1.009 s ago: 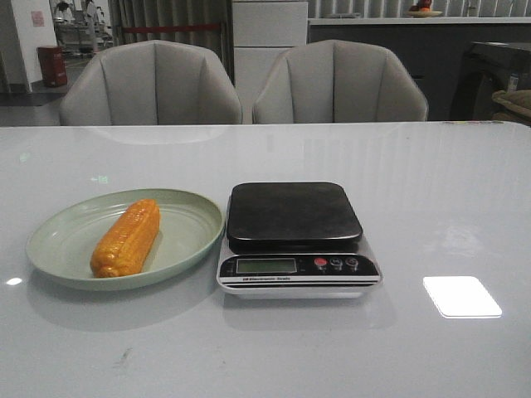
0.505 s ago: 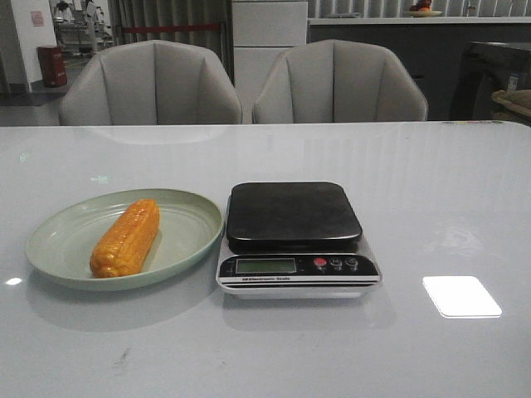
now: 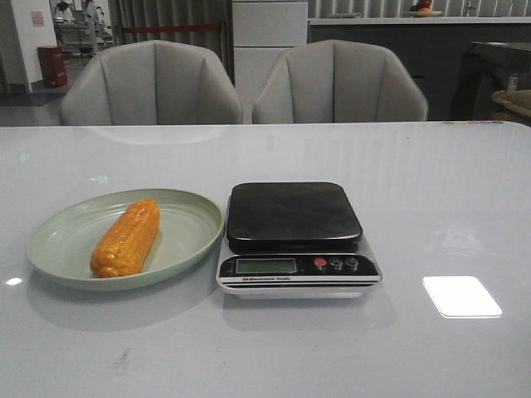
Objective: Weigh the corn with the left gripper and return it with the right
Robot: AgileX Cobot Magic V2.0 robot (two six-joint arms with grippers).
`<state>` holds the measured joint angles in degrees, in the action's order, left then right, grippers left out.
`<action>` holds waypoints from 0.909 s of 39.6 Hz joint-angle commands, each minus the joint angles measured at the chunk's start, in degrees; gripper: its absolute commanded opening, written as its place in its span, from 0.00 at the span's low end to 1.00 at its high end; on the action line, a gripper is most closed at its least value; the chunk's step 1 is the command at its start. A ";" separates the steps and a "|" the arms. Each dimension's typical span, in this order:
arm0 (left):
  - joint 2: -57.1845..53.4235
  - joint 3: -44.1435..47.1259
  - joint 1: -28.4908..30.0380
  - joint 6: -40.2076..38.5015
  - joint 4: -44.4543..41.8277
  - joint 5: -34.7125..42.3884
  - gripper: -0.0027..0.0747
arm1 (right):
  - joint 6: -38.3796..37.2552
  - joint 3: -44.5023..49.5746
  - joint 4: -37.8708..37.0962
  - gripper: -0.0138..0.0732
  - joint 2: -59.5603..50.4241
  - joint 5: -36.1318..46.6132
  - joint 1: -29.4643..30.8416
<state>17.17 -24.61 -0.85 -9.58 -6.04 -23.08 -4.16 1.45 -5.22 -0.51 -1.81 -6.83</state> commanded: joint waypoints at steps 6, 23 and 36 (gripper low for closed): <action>3.87 -2.23 -0.10 -0.31 0.05 1.06 0.18 | 0.36 0.59 -0.60 0.35 -1.15 4.08 0.06; 10.70 -2.23 -12.36 -0.31 -0.81 -2.57 0.58 | 0.36 0.59 -0.60 0.35 -1.15 4.08 0.06; 28.02 -6.41 -13.24 -0.31 6.04 3.68 0.78 | 0.36 0.59 -0.60 0.35 -1.15 4.08 0.06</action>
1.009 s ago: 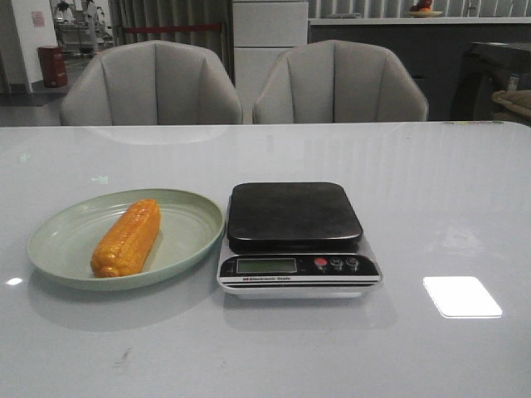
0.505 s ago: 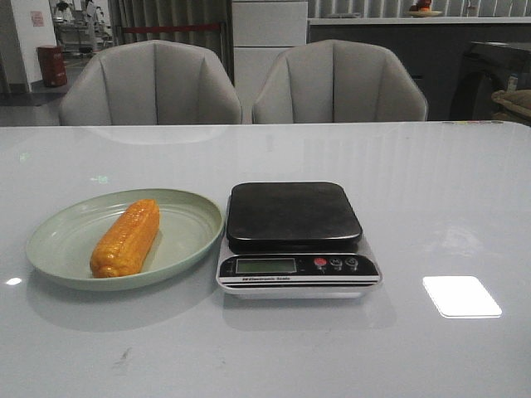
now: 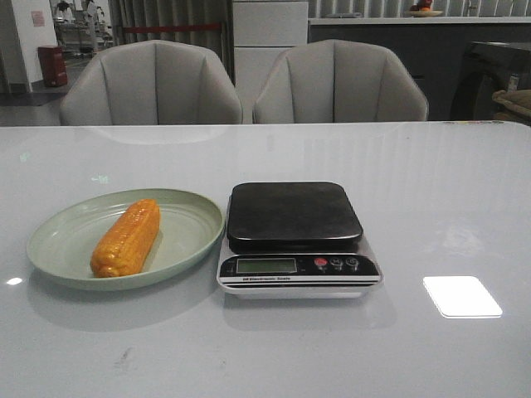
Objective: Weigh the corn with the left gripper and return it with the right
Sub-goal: 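Lower the left gripper onto the corn cob on the plate and grasp it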
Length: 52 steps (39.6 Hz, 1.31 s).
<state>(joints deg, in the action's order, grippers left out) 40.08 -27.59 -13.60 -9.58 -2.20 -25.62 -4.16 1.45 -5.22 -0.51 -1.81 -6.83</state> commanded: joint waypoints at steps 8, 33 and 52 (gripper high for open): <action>19.59 -10.56 -3.41 -0.31 2.20 5.86 0.78 | 0.36 0.59 -0.60 0.35 -1.15 4.08 0.06; 51.42 -28.27 -9.17 -0.31 10.02 6.21 0.78 | 0.36 0.59 -0.60 0.35 -1.15 4.08 0.06; 61.25 -31.89 -11.30 -0.02 11.19 3.55 0.40 | 0.36 0.59 -0.60 0.35 -1.15 4.08 0.06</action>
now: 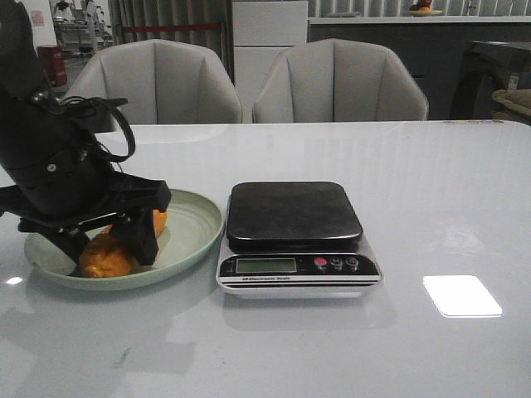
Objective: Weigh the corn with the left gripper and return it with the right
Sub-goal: 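Lower the left gripper onto the corn cob on the plate and grasp it, then lift the corn with the left gripper and lower it onto the scale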
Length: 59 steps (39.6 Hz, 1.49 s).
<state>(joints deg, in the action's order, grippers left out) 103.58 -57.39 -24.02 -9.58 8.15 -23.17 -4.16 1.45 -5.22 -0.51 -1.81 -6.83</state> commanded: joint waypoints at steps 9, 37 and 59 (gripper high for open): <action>-2.24 -11.70 -1.92 0.06 3.43 -2.28 0.19 | 0.36 0.59 -0.60 0.35 -1.15 4.08 0.06; 7.44 -25.98 -13.46 0.06 16.70 -0.18 0.44 | 0.36 0.59 -0.60 0.35 -1.15 4.08 0.06; 3.57 -26.30 -14.14 -0.10 9.19 -2.35 0.79 | 0.36 0.59 -0.60 0.35 -1.15 4.08 0.06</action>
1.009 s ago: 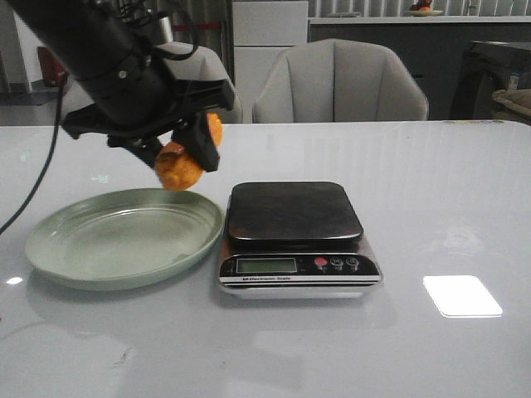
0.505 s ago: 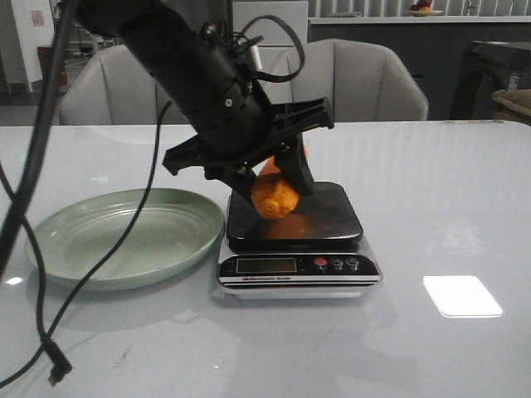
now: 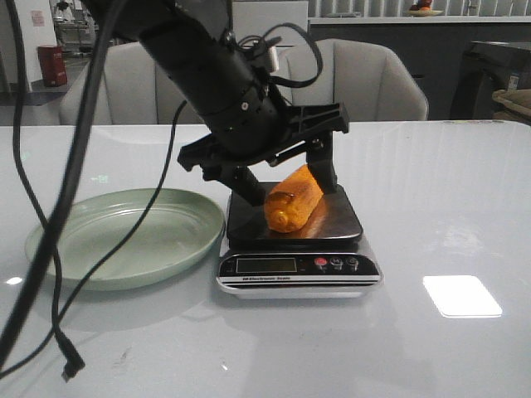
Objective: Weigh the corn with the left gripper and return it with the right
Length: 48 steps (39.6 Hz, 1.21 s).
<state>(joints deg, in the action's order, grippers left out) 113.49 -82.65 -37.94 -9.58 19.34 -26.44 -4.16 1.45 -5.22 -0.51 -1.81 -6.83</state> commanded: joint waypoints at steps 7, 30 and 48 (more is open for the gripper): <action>-14.70 5.61 -0.12 -0.10 -5.83 1.83 0.79 | 0.36 0.59 -0.60 0.35 -1.15 4.08 0.06; -59.97 37.83 -0.12 0.28 -11.08 4.55 0.79 | 0.36 0.59 -0.60 0.35 -1.15 4.08 0.06; -95.51 53.79 -0.12 5.85 -18.29 -0.88 0.47 | 0.36 0.59 -0.60 0.35 -1.15 6.03 0.06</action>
<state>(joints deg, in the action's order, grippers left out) 21.28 -29.14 -37.94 -4.19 1.30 -29.37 -4.16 1.45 -5.22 -0.51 -1.49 -6.83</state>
